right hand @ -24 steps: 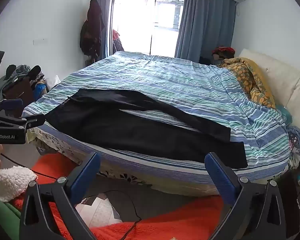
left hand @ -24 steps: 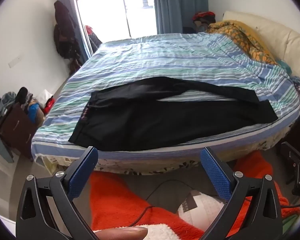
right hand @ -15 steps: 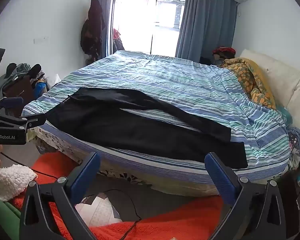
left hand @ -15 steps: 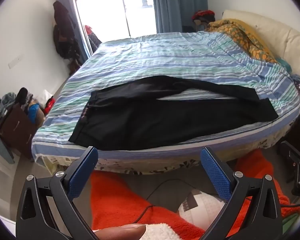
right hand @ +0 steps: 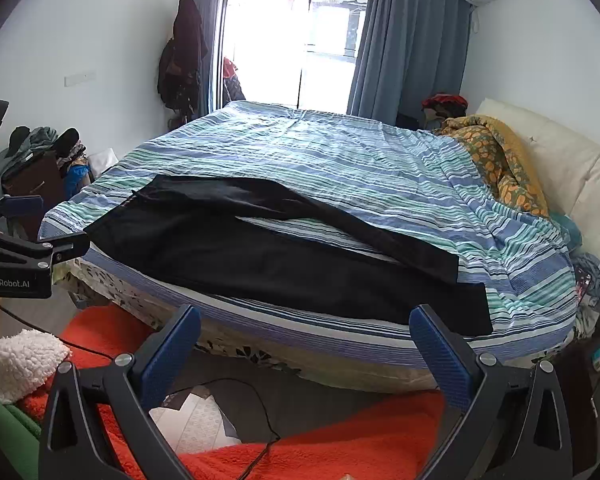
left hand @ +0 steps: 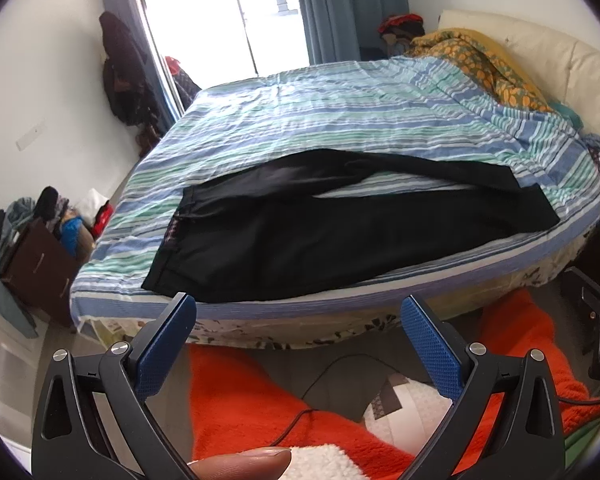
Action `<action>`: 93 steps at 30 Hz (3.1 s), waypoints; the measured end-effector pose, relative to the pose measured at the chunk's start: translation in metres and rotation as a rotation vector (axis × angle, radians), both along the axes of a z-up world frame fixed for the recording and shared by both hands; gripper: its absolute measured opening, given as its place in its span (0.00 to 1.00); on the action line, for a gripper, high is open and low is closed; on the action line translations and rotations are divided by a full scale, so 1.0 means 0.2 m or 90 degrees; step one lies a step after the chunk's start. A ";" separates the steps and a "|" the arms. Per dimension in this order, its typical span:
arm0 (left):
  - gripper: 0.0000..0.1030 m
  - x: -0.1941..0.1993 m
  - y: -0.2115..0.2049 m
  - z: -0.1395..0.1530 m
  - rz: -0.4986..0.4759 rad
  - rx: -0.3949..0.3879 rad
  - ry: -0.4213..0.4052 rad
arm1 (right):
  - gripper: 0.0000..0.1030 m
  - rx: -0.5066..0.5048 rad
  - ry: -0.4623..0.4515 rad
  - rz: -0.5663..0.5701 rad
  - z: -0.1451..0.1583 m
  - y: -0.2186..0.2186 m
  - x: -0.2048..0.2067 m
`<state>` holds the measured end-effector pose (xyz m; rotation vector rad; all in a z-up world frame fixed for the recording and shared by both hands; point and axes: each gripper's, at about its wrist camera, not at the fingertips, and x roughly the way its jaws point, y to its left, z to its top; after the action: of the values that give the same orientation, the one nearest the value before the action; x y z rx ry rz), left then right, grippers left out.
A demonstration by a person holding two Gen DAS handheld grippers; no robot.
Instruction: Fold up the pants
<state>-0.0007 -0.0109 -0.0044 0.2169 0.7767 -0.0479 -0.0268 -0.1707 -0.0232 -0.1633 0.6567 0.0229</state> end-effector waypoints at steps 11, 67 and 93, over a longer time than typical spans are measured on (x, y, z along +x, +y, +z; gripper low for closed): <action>0.99 -0.04 -0.01 0.01 -0.020 0.022 -0.021 | 1.00 -0.007 0.005 0.001 -0.02 0.01 0.01; 0.99 -0.05 -0.06 0.00 -0.108 -0.006 0.025 | 1.00 -0.007 0.013 0.003 -0.04 0.02 0.02; 0.99 -0.04 -0.05 -0.02 -0.103 -0.019 0.044 | 1.00 -0.006 0.008 -0.007 -0.06 0.01 0.01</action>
<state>-0.0080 -0.0205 -0.0088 0.2507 0.8258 -0.2202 -0.0257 -0.1677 -0.0357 -0.1693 0.6704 0.0108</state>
